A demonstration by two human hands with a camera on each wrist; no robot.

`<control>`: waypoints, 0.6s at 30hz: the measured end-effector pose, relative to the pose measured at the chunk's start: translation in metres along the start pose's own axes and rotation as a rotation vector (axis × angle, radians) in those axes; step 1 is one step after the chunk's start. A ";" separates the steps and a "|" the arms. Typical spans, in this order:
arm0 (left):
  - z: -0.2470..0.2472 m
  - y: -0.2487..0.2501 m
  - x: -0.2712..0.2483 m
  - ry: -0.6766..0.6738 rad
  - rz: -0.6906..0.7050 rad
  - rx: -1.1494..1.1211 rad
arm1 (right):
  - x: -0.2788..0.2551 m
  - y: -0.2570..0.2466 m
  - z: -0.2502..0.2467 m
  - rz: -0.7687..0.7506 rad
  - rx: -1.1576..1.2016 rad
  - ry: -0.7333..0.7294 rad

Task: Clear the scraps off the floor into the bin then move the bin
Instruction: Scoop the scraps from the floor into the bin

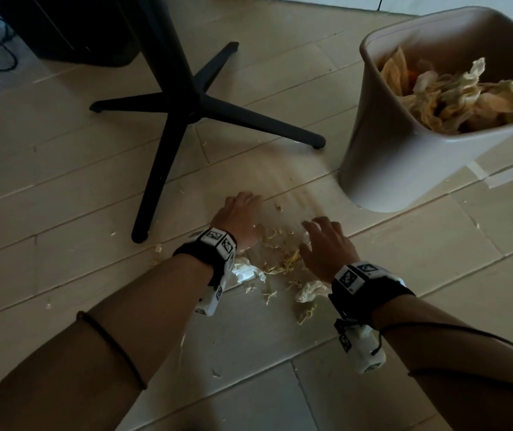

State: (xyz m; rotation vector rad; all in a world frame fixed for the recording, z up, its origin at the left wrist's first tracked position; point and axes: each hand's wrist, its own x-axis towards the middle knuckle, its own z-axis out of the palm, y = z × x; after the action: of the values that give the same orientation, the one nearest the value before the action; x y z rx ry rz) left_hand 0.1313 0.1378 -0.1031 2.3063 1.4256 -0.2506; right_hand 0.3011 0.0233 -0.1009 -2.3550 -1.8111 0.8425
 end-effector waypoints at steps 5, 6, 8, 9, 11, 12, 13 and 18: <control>-0.005 0.012 0.011 -0.083 -0.016 0.101 | 0.027 -0.017 -0.006 -0.074 -0.041 -0.071; -0.002 0.011 0.008 -0.055 -0.001 0.119 | 0.033 -0.021 -0.007 -0.081 -0.056 -0.090; 0.004 0.007 0.003 0.011 0.049 0.116 | 0.044 -0.030 -0.008 -0.102 -0.100 -0.141; 0.005 0.004 0.001 0.045 0.088 0.105 | 0.049 -0.033 -0.009 -0.115 -0.125 -0.167; 0.005 -0.003 -0.002 0.089 0.152 0.080 | 0.055 -0.037 -0.007 -0.139 -0.148 -0.214; 0.004 -0.007 -0.001 0.105 0.156 0.062 | 0.056 -0.037 -0.005 -0.149 -0.149 -0.226; 0.002 -0.011 0.000 0.127 0.133 0.031 | 0.056 -0.036 -0.002 -0.162 -0.153 -0.224; -0.003 -0.037 0.014 0.177 -0.115 -0.066 | 0.045 -0.032 0.006 -0.250 -0.080 -0.074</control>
State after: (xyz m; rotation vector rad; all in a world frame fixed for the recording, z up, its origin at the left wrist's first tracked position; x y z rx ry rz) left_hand 0.1046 0.1650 -0.1148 2.2424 1.6304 -0.0318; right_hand 0.2782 0.0724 -0.1114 -2.1038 -2.1487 0.8491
